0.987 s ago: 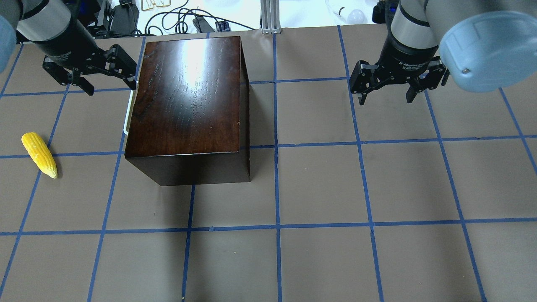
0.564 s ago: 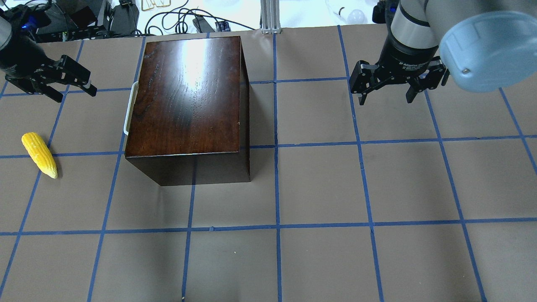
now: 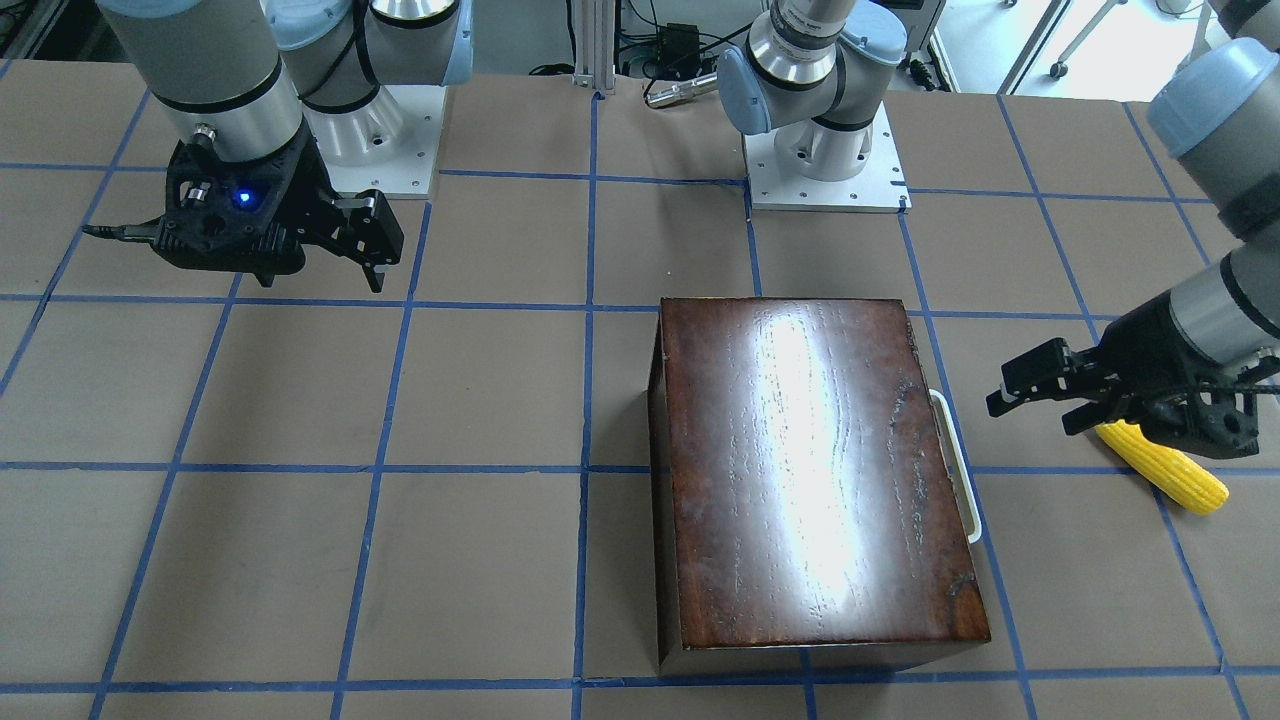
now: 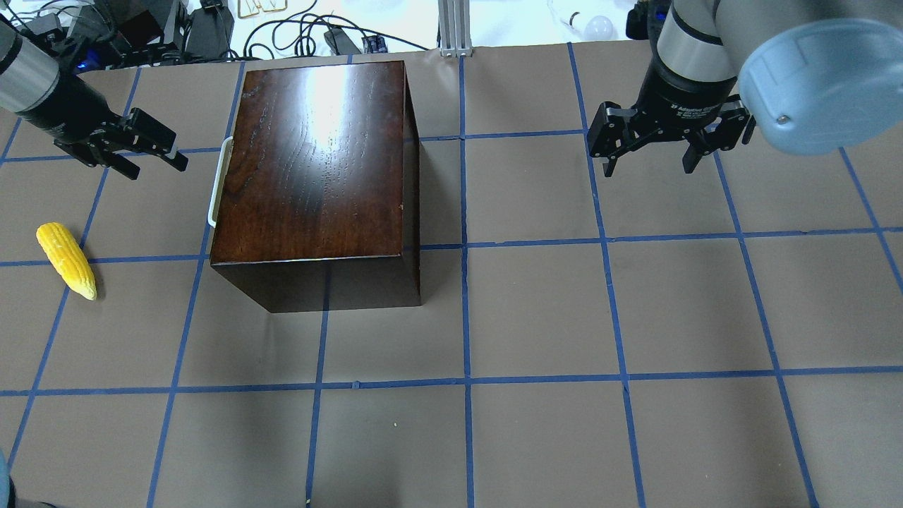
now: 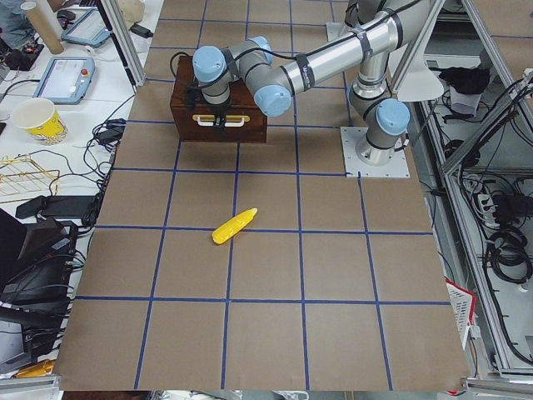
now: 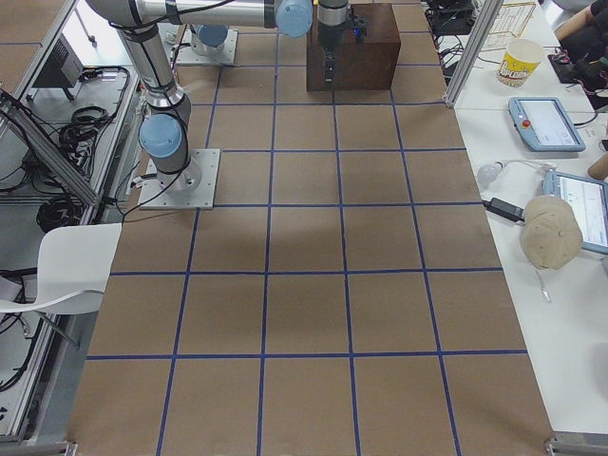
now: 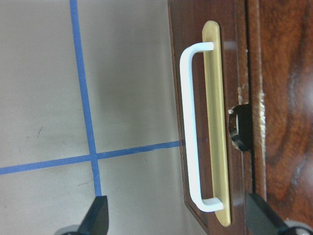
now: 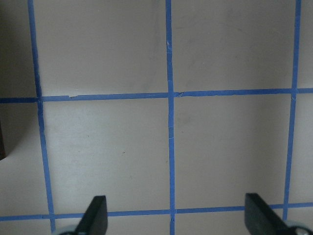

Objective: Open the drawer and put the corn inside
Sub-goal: 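Move the left gripper outward and down beside the white drawer handle, then close the left gripper on the white drawer handle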

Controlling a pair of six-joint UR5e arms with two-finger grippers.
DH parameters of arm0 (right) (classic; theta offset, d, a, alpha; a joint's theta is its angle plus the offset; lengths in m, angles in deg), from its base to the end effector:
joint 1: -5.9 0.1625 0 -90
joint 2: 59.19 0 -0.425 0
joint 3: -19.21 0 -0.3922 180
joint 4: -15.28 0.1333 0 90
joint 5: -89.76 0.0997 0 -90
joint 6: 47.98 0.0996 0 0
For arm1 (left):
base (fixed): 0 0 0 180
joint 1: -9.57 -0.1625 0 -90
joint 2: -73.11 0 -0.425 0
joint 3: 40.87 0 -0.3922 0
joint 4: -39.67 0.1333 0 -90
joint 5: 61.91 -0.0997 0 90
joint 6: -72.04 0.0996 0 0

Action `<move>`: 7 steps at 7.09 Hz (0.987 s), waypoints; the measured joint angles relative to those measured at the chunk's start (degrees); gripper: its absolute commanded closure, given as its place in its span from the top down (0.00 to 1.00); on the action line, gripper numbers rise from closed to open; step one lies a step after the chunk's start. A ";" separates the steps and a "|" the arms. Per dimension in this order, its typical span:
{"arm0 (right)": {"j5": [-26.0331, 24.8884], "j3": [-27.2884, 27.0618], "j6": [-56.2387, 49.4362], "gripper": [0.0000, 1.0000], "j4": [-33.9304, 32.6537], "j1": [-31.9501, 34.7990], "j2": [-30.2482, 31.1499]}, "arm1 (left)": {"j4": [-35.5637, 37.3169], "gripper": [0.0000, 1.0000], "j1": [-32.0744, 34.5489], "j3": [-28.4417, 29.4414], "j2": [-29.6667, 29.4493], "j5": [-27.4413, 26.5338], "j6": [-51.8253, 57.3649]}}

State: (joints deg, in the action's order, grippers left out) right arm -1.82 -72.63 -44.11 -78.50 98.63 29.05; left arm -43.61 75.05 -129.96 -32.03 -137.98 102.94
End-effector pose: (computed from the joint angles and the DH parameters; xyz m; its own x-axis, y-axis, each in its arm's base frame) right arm 0.1544 -0.4977 0.4634 -0.9994 0.0200 0.0273 0.0199 0.9998 -0.0050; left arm 0.0965 -0.5906 0.3675 -0.9578 0.0930 0.2719 0.0937 0.9955 -0.0104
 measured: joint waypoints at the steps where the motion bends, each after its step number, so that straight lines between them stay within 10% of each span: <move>1: 0.00 0.00 0.00 1.00 0.00 0.00 0.00 | 0.70 1.00 -0.03 0.00 -1.27 0.03 1.16; 7: 0.00 0.00 0.00 1.00 0.00 0.00 0.00 | 2.49 1.00 -0.09 0.07 -6.11 3.48 2.43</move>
State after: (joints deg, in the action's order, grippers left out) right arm -1.82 -72.63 -44.12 -78.50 98.63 29.05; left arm -41.11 74.96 -129.89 -38.14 -134.50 105.37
